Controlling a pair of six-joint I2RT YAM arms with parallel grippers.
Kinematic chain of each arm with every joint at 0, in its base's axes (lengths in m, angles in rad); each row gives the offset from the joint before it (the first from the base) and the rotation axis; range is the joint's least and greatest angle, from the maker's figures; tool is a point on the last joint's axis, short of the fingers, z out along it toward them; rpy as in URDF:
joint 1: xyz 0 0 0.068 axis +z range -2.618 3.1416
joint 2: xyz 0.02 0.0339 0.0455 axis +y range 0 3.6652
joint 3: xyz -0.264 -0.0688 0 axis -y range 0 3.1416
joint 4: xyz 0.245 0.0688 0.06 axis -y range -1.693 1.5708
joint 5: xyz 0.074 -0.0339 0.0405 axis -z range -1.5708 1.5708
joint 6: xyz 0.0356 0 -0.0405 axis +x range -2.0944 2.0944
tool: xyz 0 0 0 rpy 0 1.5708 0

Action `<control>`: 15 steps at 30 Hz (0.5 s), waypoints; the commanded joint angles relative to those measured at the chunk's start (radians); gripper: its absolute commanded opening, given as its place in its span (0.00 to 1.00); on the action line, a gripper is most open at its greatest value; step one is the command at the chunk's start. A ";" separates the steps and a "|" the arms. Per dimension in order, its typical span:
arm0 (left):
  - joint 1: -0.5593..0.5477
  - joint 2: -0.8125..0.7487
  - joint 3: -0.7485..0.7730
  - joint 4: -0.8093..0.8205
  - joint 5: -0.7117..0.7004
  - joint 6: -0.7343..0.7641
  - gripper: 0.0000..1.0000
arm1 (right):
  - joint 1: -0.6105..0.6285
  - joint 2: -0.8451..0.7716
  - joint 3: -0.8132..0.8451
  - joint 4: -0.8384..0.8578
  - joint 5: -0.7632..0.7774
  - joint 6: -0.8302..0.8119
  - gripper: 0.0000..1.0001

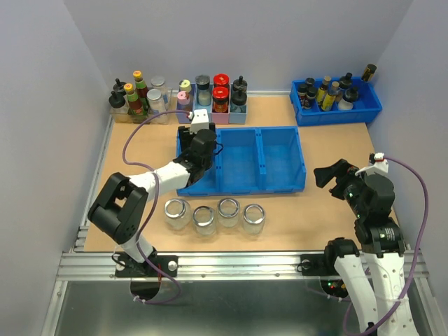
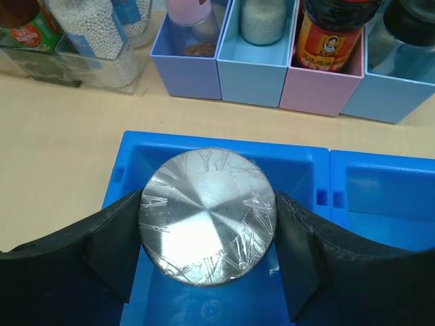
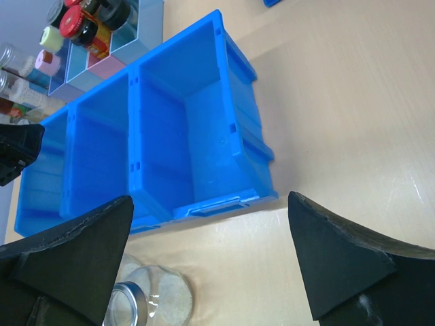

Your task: Organize the condiment bottles

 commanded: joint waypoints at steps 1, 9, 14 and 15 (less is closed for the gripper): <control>0.008 0.022 0.052 0.041 -0.106 0.039 0.00 | 0.002 -0.010 0.046 0.022 -0.008 -0.015 1.00; 0.010 0.054 0.061 0.084 -0.126 0.071 0.00 | 0.002 -0.001 0.046 0.022 -0.008 -0.017 1.00; 0.010 0.071 0.061 0.067 -0.116 0.037 0.50 | 0.002 0.002 0.046 0.022 -0.009 -0.018 1.00; 0.011 0.068 0.058 0.064 -0.114 0.031 0.65 | 0.002 0.004 0.045 0.022 -0.009 -0.018 1.00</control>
